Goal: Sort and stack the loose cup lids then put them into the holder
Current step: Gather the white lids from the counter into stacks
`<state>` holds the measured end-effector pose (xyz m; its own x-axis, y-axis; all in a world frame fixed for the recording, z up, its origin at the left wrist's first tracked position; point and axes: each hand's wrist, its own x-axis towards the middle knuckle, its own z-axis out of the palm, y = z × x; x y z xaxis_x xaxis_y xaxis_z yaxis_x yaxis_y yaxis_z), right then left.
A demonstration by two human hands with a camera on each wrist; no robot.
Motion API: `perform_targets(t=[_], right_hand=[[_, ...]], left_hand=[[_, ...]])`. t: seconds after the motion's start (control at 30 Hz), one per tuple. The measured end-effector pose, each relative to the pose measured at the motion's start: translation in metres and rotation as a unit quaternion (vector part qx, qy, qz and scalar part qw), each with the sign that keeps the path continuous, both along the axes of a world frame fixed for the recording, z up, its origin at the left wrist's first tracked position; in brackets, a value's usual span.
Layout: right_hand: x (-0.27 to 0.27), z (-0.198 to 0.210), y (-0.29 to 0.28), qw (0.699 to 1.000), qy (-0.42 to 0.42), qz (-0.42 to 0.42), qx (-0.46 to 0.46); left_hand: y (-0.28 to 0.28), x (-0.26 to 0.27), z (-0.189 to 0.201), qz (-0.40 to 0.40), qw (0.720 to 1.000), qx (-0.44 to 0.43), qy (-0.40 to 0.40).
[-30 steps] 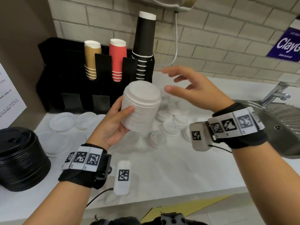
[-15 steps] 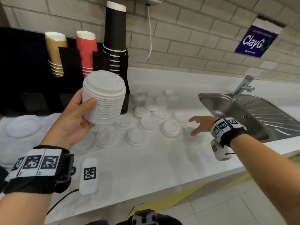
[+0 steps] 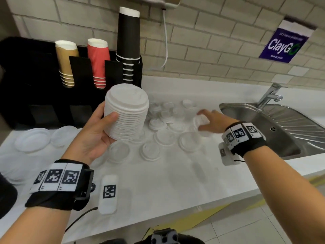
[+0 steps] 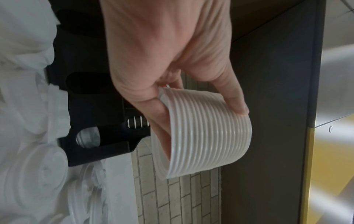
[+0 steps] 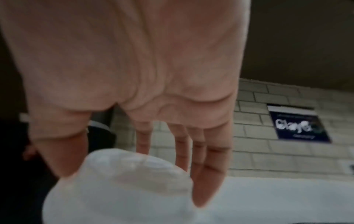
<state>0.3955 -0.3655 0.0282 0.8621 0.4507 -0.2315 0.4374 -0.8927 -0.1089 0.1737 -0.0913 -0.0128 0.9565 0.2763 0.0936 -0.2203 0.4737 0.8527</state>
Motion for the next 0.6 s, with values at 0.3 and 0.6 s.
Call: perform_targets(t=[0.3, 0.6], right_hand=[[-0.098, 0.061, 0.075, 0.883, -0.045, 0.224, 0.409], [-0.122, 0.053, 0.101, 0.881, -0.056, 0.265, 0.389]], left_hand=[[-0.008, 0.006, -0.006, 0.0, 1.0, -0.014, 0.018], [-0.009, 0.005, -0.006, 0.012, 1.0, -0.02, 0.013]])
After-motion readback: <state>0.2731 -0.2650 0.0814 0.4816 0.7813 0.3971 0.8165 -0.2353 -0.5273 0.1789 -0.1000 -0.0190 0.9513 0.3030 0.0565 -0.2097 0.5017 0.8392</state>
